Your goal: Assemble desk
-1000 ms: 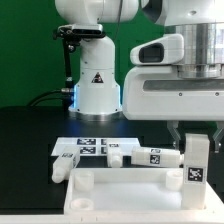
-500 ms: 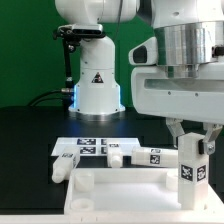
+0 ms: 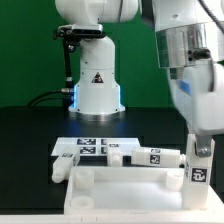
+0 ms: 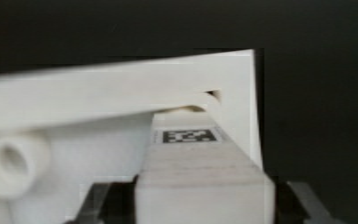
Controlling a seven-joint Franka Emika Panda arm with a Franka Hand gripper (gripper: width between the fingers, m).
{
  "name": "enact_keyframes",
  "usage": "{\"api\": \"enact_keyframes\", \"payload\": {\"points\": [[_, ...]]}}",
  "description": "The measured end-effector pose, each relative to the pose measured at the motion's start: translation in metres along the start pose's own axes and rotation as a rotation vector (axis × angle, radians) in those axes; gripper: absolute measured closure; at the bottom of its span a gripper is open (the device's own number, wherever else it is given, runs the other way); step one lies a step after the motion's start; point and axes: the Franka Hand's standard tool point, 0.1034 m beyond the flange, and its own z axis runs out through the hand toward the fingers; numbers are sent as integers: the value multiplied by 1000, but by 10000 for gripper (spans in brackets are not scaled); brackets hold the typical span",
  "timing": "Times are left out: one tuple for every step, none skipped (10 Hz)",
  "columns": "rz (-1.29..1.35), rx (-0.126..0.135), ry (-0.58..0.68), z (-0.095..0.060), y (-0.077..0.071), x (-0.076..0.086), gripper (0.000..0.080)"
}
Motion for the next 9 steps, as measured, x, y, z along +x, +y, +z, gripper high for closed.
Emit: {"api": "enact_keyframes", "payload": {"points": [[66, 9, -7, 0, -1, 0, 514], [118, 11, -3, 0, -1, 1, 514], [138, 13, 0, -1, -2, 2, 514], [146, 14, 1, -1, -2, 2, 466], [135, 12, -1, 0, -1, 1, 466], [118, 13, -4, -2, -1, -1, 282], [70, 23, -16, -15, -1, -7, 176], [41, 23, -26, -27, 5, -13, 176], [31, -11, -30, -32, 13, -19, 157]]}}
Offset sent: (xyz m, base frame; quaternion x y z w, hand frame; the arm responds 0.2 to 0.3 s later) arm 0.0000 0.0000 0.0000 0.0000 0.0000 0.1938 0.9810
